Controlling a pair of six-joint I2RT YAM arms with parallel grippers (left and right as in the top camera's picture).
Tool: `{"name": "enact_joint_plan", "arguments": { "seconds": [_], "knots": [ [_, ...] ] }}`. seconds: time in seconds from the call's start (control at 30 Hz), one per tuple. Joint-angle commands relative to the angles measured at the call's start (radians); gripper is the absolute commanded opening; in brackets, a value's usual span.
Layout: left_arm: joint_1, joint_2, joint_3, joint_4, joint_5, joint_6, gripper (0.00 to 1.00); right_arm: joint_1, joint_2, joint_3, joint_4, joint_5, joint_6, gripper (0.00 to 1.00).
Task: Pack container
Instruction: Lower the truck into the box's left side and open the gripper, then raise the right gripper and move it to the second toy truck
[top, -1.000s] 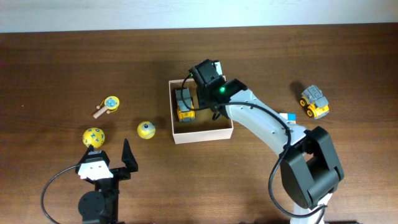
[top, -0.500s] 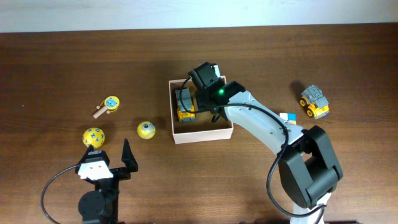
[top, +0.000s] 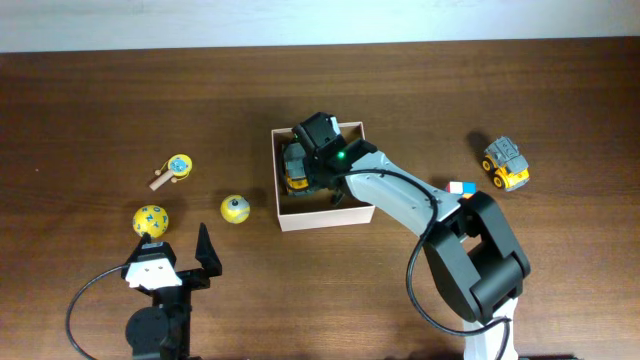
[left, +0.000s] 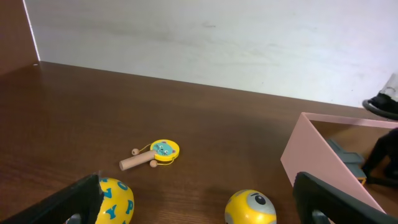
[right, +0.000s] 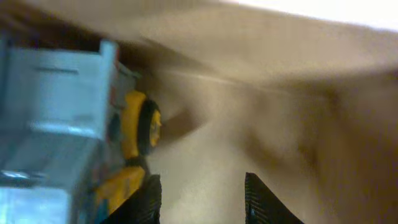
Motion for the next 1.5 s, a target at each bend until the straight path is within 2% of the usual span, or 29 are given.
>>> {"name": "enact_joint_plan", "arguments": {
  "seconds": [0.0,0.77,1.07,1.2,1.47],
  "knots": [
    [0.006,-0.008,-0.007,0.003,0.014,0.016,0.99,0.006,0.005,-0.003,0.034,-0.052,0.008,0.38],
    [0.006,-0.008,-0.007,0.003,0.014,0.016,0.99,0.043,0.006,-0.003,0.038,-0.098,0.009,0.38],
    [0.006,-0.008,-0.007,0.003,0.014,0.016,0.99,0.013,0.005,0.017,0.039,-0.011,-0.048,0.39],
    [0.006,-0.008,-0.007,0.003,0.014,0.016,0.99,-0.013,0.005,0.053,0.005,-0.008,-0.056,0.39],
    [0.006,-0.008,-0.007,0.003,0.014,0.016,0.99,-0.023,-0.008,0.244,-0.171,0.000,-0.127,0.39]
  ]
}}
